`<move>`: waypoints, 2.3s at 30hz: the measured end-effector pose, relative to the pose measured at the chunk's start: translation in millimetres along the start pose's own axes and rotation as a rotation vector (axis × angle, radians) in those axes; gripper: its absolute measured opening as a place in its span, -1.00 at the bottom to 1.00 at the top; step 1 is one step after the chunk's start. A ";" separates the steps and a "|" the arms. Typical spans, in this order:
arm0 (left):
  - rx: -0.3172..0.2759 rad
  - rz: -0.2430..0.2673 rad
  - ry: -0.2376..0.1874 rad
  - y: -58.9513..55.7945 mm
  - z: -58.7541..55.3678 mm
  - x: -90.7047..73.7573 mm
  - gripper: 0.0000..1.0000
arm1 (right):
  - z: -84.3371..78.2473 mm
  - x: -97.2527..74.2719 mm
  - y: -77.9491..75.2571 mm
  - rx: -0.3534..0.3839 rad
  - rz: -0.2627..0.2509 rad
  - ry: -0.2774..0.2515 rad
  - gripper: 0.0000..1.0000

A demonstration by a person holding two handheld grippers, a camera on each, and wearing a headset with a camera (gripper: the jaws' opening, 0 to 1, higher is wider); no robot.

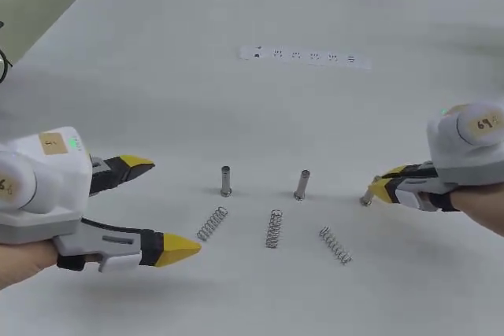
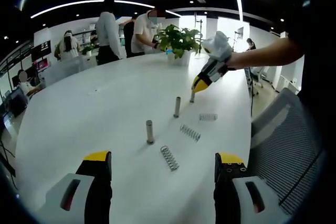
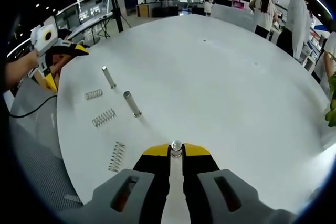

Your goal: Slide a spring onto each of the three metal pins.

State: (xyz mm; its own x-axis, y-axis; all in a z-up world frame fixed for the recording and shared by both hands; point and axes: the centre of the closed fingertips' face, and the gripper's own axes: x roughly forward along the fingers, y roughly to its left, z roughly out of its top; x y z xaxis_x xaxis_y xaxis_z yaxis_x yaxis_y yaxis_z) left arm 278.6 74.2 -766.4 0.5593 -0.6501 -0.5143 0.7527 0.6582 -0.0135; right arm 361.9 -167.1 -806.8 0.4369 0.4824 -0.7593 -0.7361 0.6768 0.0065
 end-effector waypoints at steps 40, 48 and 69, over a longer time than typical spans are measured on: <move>-0.010 0.008 -0.007 2.0 -0.8 -2.4 0.55 | -3.0 0.4 10.0 -0.013 0.041 0.016 -0.40; -0.017 0.010 -0.012 4.0 -0.7 -2.6 0.56 | -2.8 -0.6 11.9 -0.017 0.042 0.009 -0.22; -0.022 -0.001 -0.025 4.2 3.2 -2.6 0.61 | -3.9 -6.3 15.3 -0.046 0.052 -0.002 0.16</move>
State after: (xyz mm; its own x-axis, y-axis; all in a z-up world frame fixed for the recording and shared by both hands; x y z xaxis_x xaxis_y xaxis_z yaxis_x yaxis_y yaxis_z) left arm 281.4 77.5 -762.4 0.5676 -0.6599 -0.4923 0.7454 0.6658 -0.0331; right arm 345.9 -161.9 -804.4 0.3984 0.5170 -0.7577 -0.7805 0.6250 0.0160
